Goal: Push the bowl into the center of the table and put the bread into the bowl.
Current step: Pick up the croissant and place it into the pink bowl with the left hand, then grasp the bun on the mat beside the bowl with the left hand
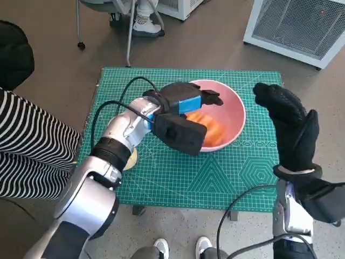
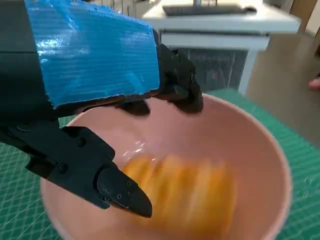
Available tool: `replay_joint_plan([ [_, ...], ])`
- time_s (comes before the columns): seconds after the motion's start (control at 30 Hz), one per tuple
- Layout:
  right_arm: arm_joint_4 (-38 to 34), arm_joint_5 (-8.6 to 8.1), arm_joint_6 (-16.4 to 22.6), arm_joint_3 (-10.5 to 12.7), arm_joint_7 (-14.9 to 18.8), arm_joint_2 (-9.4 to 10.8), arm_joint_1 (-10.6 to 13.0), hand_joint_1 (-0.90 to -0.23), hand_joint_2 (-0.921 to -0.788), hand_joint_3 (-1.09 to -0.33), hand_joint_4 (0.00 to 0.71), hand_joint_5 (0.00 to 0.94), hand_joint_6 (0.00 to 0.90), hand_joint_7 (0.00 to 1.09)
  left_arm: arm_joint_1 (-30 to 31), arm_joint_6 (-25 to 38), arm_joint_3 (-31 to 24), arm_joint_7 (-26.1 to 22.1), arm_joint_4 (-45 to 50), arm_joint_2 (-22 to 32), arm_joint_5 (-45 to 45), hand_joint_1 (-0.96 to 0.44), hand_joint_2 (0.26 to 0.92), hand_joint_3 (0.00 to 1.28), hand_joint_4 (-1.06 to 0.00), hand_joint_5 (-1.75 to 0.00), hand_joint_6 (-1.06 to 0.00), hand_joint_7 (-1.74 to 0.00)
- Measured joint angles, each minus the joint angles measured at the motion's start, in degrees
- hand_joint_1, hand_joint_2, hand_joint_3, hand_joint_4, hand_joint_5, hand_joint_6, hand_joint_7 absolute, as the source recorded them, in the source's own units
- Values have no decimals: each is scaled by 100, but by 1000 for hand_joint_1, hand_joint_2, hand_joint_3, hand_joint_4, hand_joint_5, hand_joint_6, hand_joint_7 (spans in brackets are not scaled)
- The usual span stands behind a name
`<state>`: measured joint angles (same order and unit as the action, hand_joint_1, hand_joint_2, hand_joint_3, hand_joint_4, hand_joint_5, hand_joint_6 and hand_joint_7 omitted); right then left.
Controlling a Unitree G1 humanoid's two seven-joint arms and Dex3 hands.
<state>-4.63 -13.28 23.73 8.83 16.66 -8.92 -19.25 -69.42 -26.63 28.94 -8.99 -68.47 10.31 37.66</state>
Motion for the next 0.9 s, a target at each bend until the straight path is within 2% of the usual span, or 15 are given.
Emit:
replay_joint_plan([
  [0.13, 1, 3, 20, 0, -12, 2, 0, -784, -921, -771, 195, 0, 56, 528, -1, -70, -23, -114, 70, 65, -29, -361, 792, 6, -46, 0, -67, -60],
  [0.4, 32, 21, 62, -1, -56, 4, 5, -778, -921, -772, 192, 0, 54, 528, 31, -542, -469, -820, 470, 510, -622, -334, 778, 0, -24, 0, -41, -38],
  [0.63, 110, 27, 93, -3, -101, 4, 26, -774, -921, -773, 189, 0, 53, 528, 269, -965, -1097, -1496, 1477, 1382, -1403, -333, 770, 0, -22, 0, -58, -39],
  [0.9, 290, 110, 88, -16, -166, 2, 78, -775, -921, -773, 190, 1, 54, 529, 1074, -974, -1750, -2011, 2912, 2497, -2010, -397, 790, 10, -17, 0, -74, -41],
])
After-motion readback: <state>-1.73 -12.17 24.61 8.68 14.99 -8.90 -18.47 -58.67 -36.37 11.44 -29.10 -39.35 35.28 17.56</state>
